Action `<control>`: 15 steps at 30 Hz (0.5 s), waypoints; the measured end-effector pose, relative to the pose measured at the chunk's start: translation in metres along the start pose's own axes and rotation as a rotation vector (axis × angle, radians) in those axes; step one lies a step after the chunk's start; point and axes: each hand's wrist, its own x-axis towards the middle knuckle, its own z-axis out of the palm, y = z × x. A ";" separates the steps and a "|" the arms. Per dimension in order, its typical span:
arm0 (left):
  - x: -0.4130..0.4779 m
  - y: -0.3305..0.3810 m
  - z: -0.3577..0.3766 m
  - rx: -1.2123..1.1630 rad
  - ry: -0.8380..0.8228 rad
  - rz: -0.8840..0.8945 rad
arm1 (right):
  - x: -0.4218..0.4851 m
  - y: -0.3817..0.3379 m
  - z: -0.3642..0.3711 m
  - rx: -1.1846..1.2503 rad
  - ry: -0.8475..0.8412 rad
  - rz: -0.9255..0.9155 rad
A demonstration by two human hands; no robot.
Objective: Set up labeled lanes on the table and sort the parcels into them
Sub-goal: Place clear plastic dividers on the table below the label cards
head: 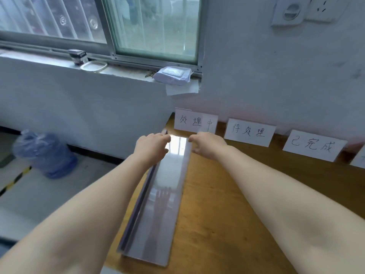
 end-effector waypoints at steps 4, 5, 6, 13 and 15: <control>-0.008 -0.019 0.017 -0.073 -0.103 -0.110 | 0.016 -0.028 0.014 0.013 -0.037 -0.009; -0.009 -0.020 0.025 -0.079 -0.132 -0.131 | 0.019 -0.033 0.019 0.013 -0.050 -0.006; -0.010 -0.021 0.033 -0.080 -0.153 -0.150 | 0.022 -0.037 0.024 0.016 -0.064 -0.002; -0.015 -0.023 0.085 -0.109 -0.300 -0.261 | 0.028 -0.052 0.061 0.064 -0.166 0.074; -0.015 -0.024 0.099 -0.136 -0.308 -0.300 | 0.027 -0.052 0.071 0.088 -0.181 0.091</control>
